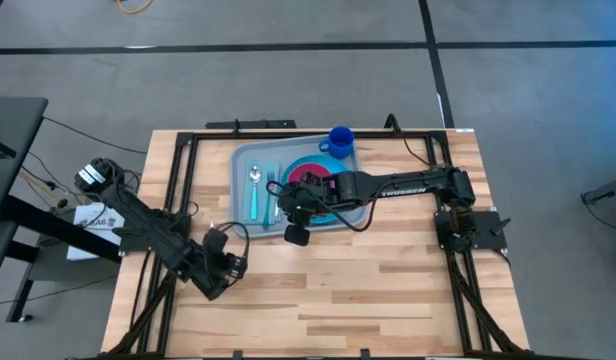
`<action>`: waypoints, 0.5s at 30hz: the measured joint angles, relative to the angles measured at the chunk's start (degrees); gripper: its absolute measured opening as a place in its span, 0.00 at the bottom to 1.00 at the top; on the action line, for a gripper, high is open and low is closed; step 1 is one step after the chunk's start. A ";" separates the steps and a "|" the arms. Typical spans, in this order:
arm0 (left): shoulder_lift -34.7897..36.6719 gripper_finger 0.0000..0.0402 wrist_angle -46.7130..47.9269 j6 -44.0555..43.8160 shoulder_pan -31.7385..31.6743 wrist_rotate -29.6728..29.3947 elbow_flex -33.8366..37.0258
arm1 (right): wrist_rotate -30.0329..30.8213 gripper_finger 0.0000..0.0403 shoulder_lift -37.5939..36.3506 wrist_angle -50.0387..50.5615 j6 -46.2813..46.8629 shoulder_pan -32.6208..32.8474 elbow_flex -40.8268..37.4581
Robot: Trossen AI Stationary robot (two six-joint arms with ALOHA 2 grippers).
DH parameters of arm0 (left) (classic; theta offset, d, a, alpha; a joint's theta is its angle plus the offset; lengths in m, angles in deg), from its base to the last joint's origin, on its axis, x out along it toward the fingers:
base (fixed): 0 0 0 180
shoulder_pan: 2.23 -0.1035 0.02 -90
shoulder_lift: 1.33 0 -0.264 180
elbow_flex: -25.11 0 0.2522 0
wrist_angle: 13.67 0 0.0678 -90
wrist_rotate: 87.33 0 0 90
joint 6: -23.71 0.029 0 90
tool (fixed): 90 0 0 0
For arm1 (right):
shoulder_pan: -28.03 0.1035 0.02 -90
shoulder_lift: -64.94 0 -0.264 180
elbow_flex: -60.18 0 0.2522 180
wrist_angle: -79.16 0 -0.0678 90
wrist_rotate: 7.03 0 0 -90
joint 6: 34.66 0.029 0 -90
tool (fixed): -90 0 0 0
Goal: Set up tray
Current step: Put the green knife on the blue napkin
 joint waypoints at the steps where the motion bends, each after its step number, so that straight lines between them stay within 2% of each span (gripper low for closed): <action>1: -0.55 0.24 1.34 -2.71 0.83 0.69 -0.12 | 0.00 0.21 0.00 0.02 -0.02 -0.13 0.00; 7: -6.72 0.24 8.75 -16.64 5.15 8.84 -0.06 | 0.11 0.21 0.09 -2.15 -1.50 -0.75 -2.25; 15: -10.83 0.24 7.63 -19.99 4.82 6.97 -0.12 | 0.12 0.21 0.09 -3.52 -2.51 -2.42 -4.12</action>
